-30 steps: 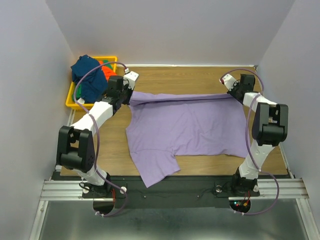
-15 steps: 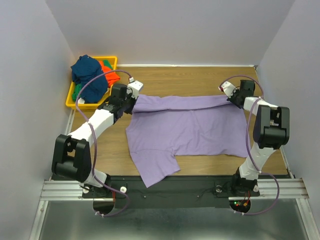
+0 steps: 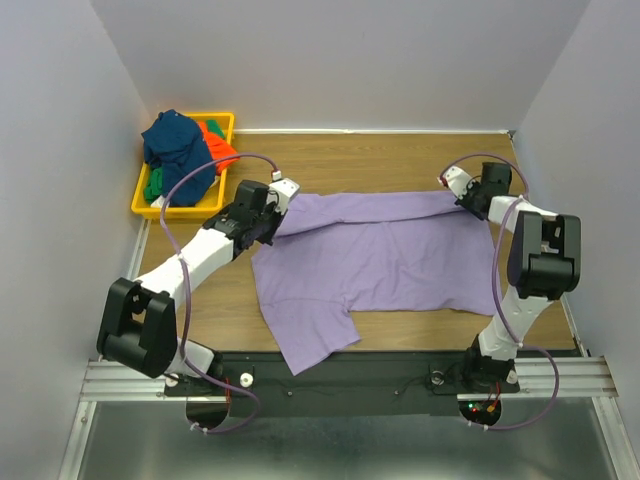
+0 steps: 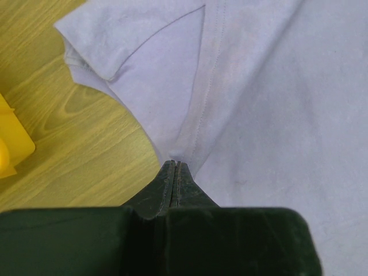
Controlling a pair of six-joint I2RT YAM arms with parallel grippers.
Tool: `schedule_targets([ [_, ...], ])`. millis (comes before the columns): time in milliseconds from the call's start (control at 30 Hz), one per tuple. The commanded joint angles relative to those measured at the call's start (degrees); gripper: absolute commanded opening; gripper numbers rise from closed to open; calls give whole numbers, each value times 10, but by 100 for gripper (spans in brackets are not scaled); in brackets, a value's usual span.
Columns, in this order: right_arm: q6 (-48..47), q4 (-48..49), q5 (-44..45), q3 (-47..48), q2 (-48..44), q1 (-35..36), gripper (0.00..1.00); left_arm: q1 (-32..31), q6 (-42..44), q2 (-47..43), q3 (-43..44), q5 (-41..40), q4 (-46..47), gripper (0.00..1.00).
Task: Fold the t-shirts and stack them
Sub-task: Fold the tshirt
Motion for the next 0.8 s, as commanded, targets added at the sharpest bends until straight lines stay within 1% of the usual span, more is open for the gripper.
schedule_targets([
  [0, -12, -1, -7, -18, -40, -6, 1, 0, -11, -22, -3, -13, -13, 0],
  [33, -14, -2, -21, -23, -41, -7, 1, 0, -11, -19, -7, -14, -12, 0],
  [133, -24, -3, -20, -44, -40, -7, 1, 0, -5, -10, -23, -16, -7, 0],
  [333, -32, -3, -22, -63, -44, -8, 1, 1, 6, 12, -23, -23, -8, 0],
  [400, -33, -4, -20, -61, -43, -8, 6, 0, 10, 16, -22, -13, -11, 0],
  [433, -37, -4, -20, -60, -43, -9, 14, 0, 12, 18, -19, -11, -14, 0],
  [467, -38, -5, -19, -58, -42, -12, 34, 1, 15, 19, -16, -9, -19, 0],
  [500, -37, -6, -19, -54, -41, -14, 43, 1, 17, 20, -12, -4, -26, 0],
  [533, -34, -7, -19, -42, -41, -15, 50, 2, 31, 20, -1, 18, -34, 12],
  [567, -30, -9, -20, -34, -43, -21, 66, 5, 35, 18, 5, 29, -45, 21],
  [600, -26, -17, -23, -25, -44, -24, 72, 8, 37, 12, 11, 36, -47, 26],
  [633, -18, -24, -34, -5, -46, -28, 79, 12, 44, 1, 28, 51, -49, 38],
  [667, -14, -33, -43, 9, -47, -34, 83, 19, 47, -2, 40, 55, -50, 44],
  [700, -7, -55, -51, 21, -47, -37, 84, 24, 49, -4, 51, 56, -50, 51],
  [767, 17, -82, -74, 60, -41, -43, 85, 38, 56, 1, 96, 61, -49, 53],
])
